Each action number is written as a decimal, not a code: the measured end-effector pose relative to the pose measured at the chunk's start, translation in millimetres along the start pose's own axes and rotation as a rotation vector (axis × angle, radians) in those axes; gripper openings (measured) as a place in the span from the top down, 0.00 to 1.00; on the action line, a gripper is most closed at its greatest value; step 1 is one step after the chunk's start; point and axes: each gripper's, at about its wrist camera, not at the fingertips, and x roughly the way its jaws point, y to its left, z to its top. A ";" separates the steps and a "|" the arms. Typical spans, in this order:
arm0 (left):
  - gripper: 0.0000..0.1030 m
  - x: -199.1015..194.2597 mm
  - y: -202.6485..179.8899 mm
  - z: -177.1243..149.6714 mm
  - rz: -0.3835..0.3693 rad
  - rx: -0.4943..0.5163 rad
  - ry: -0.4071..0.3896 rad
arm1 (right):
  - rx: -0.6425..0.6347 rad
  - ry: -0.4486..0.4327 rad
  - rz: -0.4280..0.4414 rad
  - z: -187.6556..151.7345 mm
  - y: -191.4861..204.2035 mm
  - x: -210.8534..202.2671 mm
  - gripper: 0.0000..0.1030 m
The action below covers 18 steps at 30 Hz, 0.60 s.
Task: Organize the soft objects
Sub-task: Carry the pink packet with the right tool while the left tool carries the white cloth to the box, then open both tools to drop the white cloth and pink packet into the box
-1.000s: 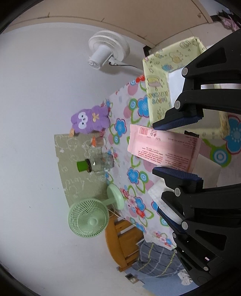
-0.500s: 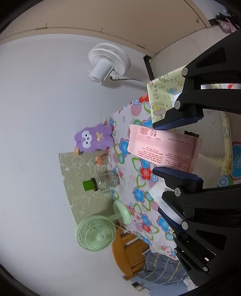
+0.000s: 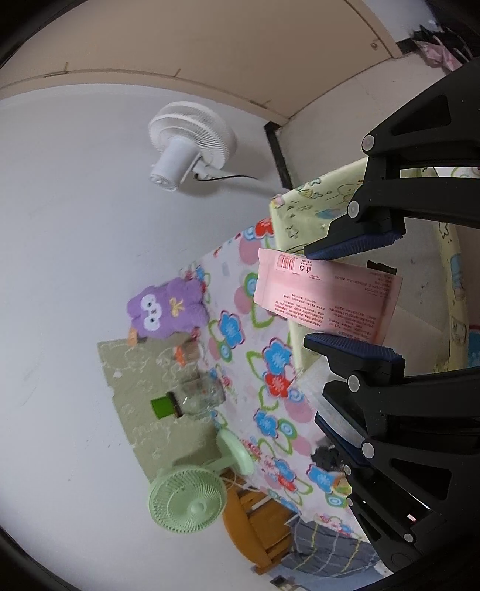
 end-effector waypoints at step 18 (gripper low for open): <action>0.37 36.2 -14.9 -7.6 0.057 0.054 0.086 | 0.043 0.098 -0.025 -10.5 -24.1 41.6 0.57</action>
